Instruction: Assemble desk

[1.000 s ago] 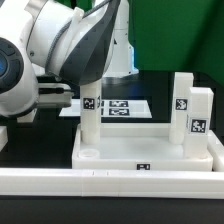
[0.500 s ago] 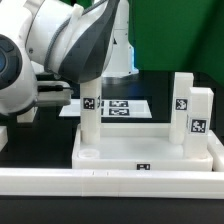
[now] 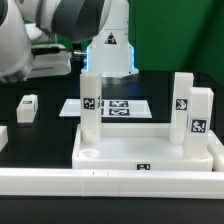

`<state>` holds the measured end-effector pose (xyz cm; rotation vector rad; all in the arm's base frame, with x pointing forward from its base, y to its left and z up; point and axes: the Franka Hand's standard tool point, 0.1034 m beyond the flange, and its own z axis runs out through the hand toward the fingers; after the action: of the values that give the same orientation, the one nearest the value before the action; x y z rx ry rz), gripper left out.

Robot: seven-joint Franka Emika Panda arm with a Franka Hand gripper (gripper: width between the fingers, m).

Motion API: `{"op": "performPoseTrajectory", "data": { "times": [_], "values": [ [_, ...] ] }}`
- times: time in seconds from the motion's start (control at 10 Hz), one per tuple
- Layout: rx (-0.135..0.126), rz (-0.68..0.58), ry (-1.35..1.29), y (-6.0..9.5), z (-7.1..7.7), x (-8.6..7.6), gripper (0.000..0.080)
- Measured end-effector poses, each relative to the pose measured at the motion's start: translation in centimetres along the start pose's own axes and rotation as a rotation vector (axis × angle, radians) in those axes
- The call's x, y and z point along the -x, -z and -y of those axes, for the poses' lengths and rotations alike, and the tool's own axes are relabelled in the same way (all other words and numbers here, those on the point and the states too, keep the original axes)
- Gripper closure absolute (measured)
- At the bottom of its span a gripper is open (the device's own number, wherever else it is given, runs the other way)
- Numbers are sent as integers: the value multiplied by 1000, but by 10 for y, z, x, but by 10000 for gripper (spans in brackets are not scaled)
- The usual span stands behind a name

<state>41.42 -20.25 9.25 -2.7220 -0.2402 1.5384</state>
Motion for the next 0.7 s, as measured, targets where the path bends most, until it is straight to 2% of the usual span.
{"op": "performPoseTrajectory", "data": {
  "times": [0.2,0.3,0.4,0.5,0.6,0.7],
  "values": [
    [1,1,1,-1,0,-1,798],
    [1,2,1,-2,0,-2,689],
    [-1,3,-1,-3,-1,-2,535],
    [-38,10,-41,-9,-6,-1,535],
    [-66,11,-67,-11,-18,-1,364],
    [-72,10,-71,-14,-22,-2,211]
  ]
}}
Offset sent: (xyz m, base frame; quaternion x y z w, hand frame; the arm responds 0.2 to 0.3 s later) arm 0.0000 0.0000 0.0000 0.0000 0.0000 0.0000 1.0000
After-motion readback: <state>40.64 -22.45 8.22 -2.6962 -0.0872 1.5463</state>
